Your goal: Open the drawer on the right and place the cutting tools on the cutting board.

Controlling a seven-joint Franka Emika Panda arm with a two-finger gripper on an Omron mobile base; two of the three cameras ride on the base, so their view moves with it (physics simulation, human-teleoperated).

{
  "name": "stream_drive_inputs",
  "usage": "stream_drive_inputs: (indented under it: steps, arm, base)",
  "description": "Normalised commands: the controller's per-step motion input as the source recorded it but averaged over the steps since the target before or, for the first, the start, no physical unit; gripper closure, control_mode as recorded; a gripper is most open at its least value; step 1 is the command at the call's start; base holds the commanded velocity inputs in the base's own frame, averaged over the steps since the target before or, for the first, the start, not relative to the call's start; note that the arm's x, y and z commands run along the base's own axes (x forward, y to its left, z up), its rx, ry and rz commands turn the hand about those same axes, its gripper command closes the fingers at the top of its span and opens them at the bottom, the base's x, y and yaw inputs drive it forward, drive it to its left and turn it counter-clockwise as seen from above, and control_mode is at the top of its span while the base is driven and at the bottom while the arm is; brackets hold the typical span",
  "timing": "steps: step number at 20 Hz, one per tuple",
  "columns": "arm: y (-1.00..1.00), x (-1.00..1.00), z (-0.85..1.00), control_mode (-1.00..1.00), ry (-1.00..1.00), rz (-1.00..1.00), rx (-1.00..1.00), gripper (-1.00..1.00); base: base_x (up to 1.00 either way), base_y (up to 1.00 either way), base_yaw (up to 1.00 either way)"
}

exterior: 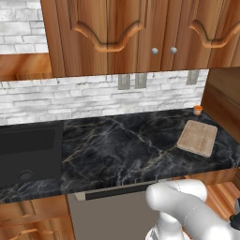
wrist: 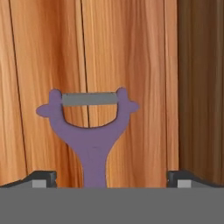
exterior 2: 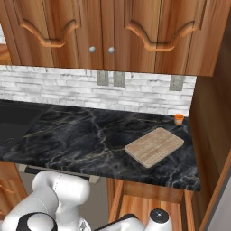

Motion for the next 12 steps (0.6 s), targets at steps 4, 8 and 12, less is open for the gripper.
stream_drive_inputs:
  steps: [4,8,12]
  arm:
    - [0.0,0.0,-0.22,-1.0,0.0,0.0,0.0,-1.0]
    - [0.0,0.0,-0.33,-1.0,0.0,0.0,0.0,-1.0]
    - [0.0,0.0,-0.37,-1.0,0.01,0.0,0.0,-1.0]
  base:
    - [0.0,0.0,0.0]
    - [0.0,0.0,0.0]
    - [0.0,0.0,0.0]
